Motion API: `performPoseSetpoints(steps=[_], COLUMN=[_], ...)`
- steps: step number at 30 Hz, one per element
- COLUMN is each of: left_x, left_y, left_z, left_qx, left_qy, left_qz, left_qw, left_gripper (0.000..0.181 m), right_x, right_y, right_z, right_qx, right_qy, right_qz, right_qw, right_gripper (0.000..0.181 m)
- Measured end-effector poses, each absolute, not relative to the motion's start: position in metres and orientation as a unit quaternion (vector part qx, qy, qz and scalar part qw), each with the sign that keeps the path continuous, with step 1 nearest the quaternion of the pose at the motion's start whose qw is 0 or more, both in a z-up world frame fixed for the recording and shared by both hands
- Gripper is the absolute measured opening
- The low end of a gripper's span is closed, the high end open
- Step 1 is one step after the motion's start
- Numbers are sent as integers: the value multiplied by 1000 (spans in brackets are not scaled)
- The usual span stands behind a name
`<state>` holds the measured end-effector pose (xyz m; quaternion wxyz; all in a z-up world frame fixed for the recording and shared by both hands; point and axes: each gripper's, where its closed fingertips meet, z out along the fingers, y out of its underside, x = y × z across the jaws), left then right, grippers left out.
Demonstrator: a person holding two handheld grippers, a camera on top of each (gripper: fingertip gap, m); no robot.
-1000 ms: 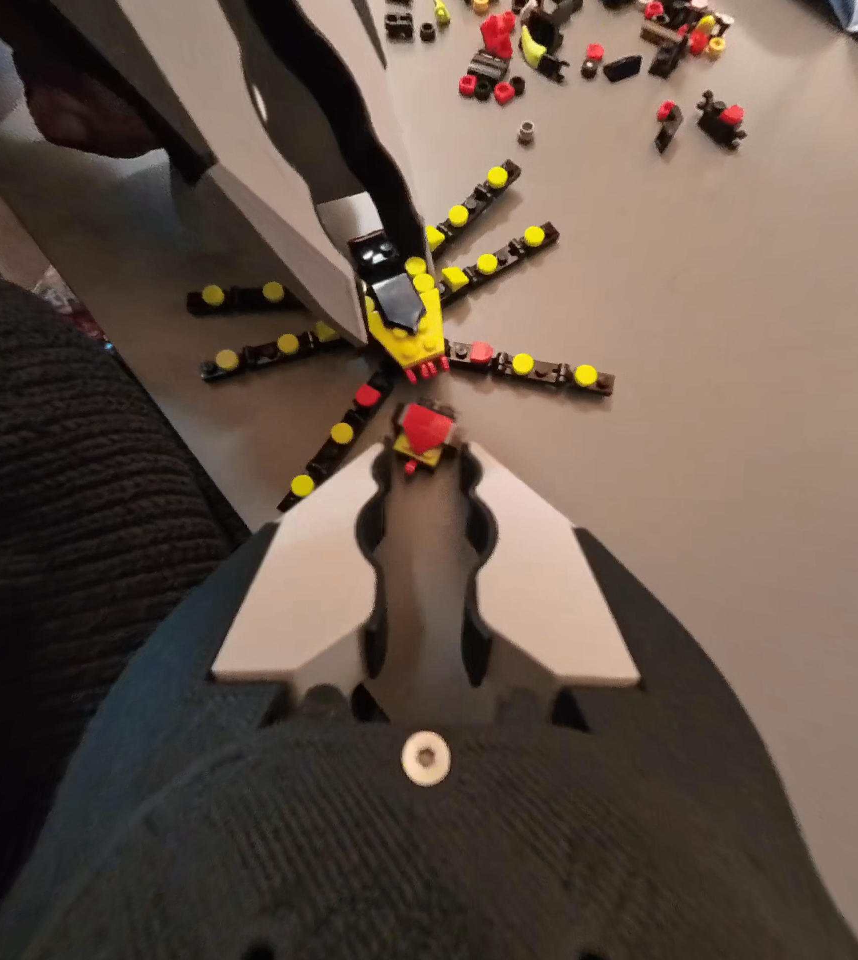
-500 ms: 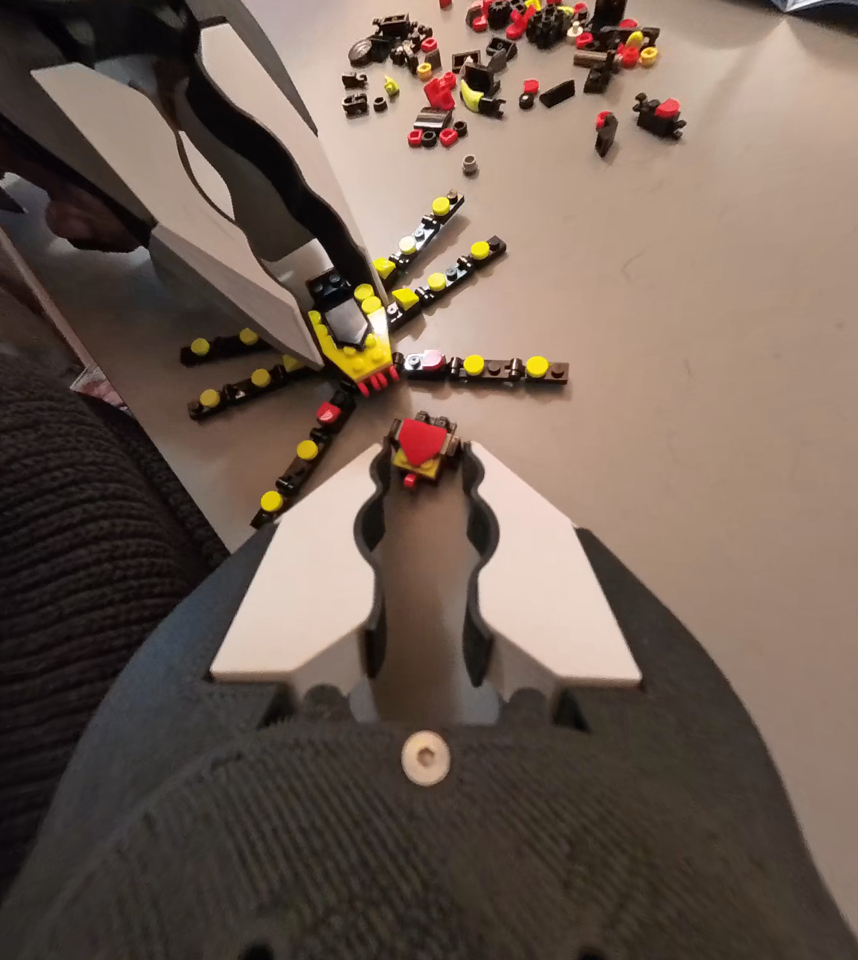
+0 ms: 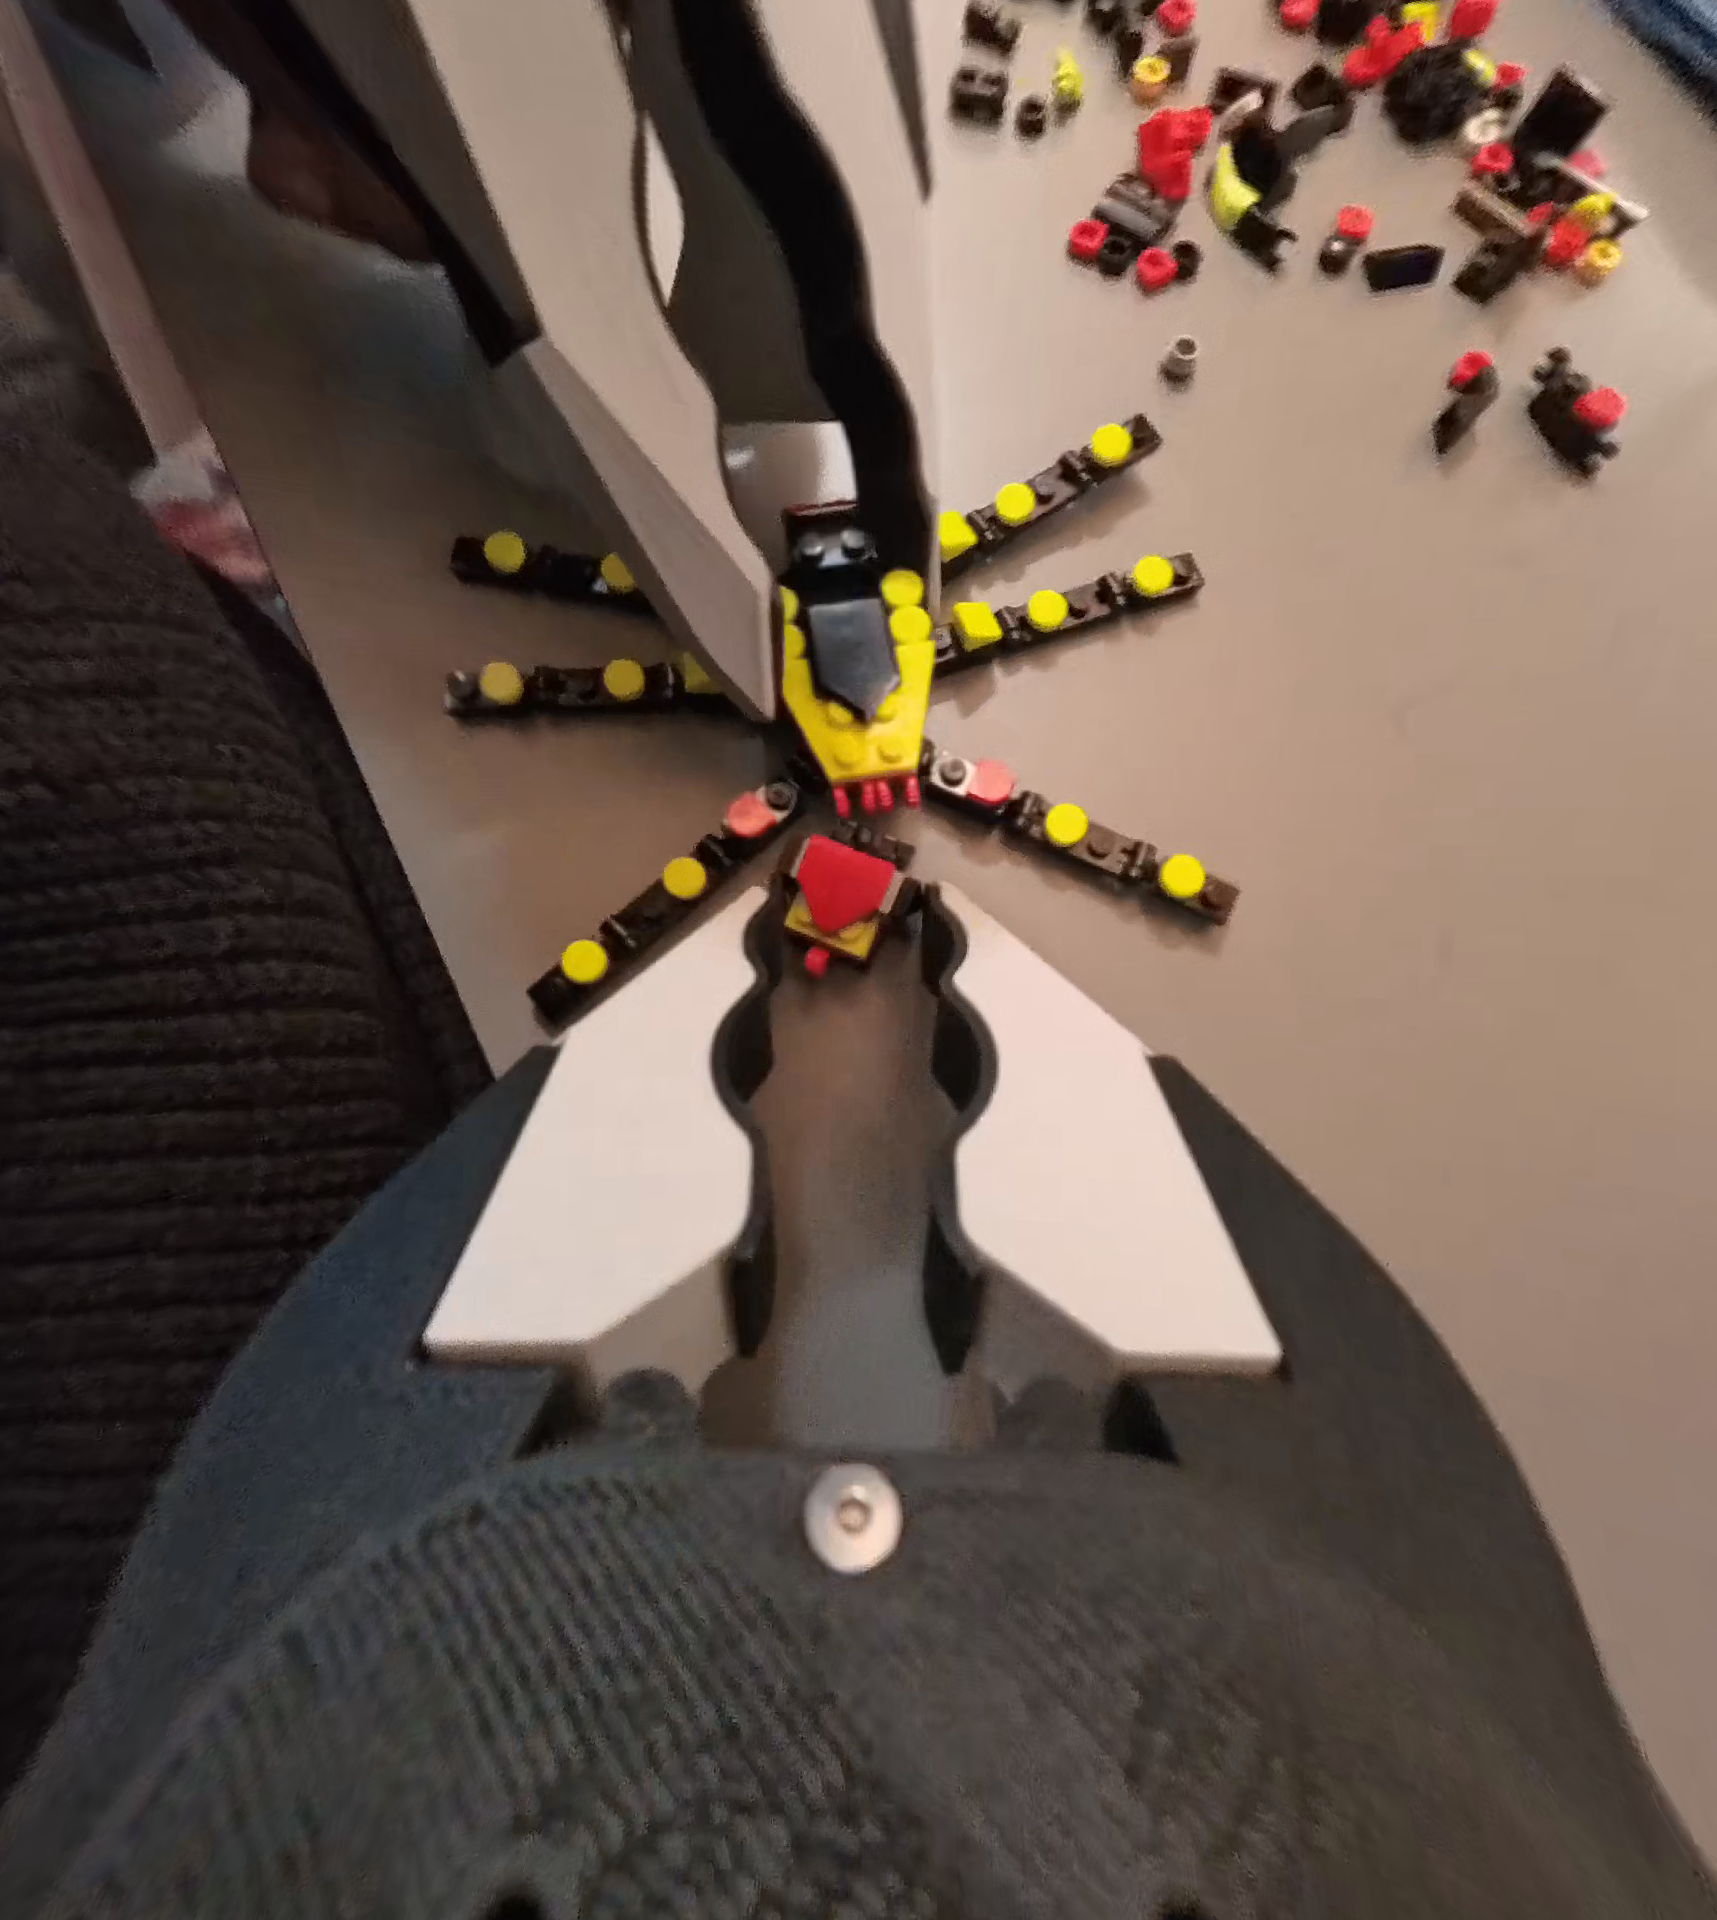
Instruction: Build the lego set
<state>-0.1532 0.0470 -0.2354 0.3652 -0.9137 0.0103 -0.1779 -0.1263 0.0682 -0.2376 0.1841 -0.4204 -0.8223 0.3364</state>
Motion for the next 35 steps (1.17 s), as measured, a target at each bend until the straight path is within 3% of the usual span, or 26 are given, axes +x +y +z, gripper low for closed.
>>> performPoseSetpoints(steps=[6, 14, 18, 20, 22, 23, 28, 32, 33, 35], left_x=[-152, -155, -146, -135, -133, -132, -128, -131, -135, -142], left_y=[48, 56, 63, 61, 61, 62, 63, 64, 64, 65], left_z=[-235, -212, -179, -165, -161, -160, -155, -149, -144, -133], left_qx=[-913, -889, -827, -783, -756, -749, -728, -689, -668, -617], left_qy=[16, -19, -90, -109, -132, -139, -146, -176, -189, -215], left_qz=[-178, -202, -331, -426, -470, -480, -516, -559, -577, -618], left_qw=[366, 410, 446, 441, 436, 435, 428, 425, 430, 437], left_gripper=[34, 43, 44, 63, 65, 63, 18, 17, 17, 16], right_x=[-128, -131, -141, -144, -144, -144, -140, -142, -145, -152], right_y=[73, 79, 75, 72, 68, 66, 56, 56, 57, 58], right_z=[-237, -210, -181, -174, -170, -167, -160, -156, -152, -144], right_qx=[-359, -366, -327, -300, -276, -264, -226, -226, -237, -274], right_qy=[-873, -845, -817, -816, -819, -819, -821, -812, -801, -771], right_qz=[272, 342, 408, 417, 419, 421, 423, 426, 436, 470], right_qw=[187, 188, 243, 264, 278, 286, 311, 328, 333, 330], right_gripper=[24, 24, 24, 24, 24, 24, 24, 25, 32, 65])
